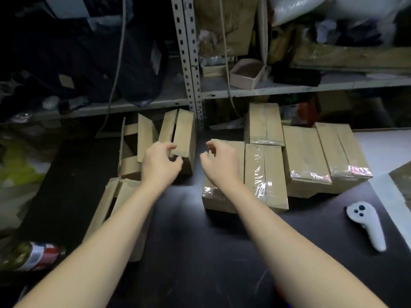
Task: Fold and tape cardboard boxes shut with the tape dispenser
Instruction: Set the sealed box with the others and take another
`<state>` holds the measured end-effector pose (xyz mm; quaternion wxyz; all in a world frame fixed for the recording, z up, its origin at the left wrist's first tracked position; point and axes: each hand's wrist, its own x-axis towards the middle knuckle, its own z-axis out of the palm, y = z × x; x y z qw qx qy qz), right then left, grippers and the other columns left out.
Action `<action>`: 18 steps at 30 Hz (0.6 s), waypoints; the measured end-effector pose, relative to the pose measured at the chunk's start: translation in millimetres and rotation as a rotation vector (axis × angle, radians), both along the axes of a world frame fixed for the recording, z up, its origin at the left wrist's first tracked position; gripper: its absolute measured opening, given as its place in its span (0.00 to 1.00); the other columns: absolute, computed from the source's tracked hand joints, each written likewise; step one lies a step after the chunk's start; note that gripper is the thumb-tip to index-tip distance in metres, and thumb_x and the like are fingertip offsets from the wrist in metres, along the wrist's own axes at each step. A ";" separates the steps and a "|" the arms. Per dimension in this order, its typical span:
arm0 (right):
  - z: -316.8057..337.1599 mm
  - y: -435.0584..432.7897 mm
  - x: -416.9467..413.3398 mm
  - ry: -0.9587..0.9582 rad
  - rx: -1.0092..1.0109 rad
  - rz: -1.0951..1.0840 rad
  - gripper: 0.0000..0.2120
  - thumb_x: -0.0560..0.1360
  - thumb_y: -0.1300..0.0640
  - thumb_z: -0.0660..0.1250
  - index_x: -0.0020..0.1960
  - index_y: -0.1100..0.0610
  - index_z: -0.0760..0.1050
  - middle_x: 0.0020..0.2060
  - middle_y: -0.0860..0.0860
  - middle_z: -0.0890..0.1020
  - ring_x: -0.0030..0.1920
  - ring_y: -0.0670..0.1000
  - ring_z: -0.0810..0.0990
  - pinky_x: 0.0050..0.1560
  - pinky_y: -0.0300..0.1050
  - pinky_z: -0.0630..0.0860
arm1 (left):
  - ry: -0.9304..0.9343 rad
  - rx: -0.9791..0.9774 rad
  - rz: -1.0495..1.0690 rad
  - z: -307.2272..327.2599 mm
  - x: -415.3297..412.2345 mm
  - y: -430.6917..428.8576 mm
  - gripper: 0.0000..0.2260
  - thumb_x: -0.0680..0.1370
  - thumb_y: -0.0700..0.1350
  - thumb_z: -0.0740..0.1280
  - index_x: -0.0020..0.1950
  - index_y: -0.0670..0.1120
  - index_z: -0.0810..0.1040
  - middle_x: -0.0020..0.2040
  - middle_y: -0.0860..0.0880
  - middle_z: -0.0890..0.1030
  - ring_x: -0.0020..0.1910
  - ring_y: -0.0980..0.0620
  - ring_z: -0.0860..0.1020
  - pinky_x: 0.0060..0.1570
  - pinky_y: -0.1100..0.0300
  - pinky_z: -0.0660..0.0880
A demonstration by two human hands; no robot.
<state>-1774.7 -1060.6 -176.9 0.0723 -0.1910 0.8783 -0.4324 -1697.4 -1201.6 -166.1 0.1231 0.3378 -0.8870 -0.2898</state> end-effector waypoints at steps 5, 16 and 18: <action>1.7 -33.0 -10.6 -0.097 0.126 0.096 0.28 0.81 0.54 0.67 0.78 0.59 0.66 0.71 0.56 0.76 0.71 0.56 0.74 0.67 0.45 0.69 | -0.153 -0.086 0.019 16.2 -34.8 -30.7 0.20 0.78 0.42 0.70 0.70 0.44 0.77 0.68 0.43 0.77 0.66 0.41 0.76 0.62 0.51 0.73; -18.7 -84.6 7.2 -0.236 0.265 0.079 0.27 0.79 0.50 0.68 0.74 0.61 0.68 0.67 0.61 0.78 0.68 0.62 0.75 0.68 0.51 0.72 | -0.358 0.000 -0.139 -9.0 -54.0 -70.3 0.12 0.80 0.43 0.67 0.63 0.44 0.79 0.60 0.41 0.81 0.59 0.40 0.79 0.51 0.51 0.74; -19.9 -87.0 11.7 -0.250 0.192 0.006 0.26 0.80 0.49 0.67 0.74 0.61 0.70 0.67 0.60 0.79 0.69 0.61 0.75 0.67 0.49 0.70 | -0.258 0.037 -0.097 -14.4 -50.1 -74.5 0.13 0.80 0.43 0.69 0.64 0.47 0.80 0.61 0.44 0.81 0.61 0.42 0.79 0.51 0.54 0.73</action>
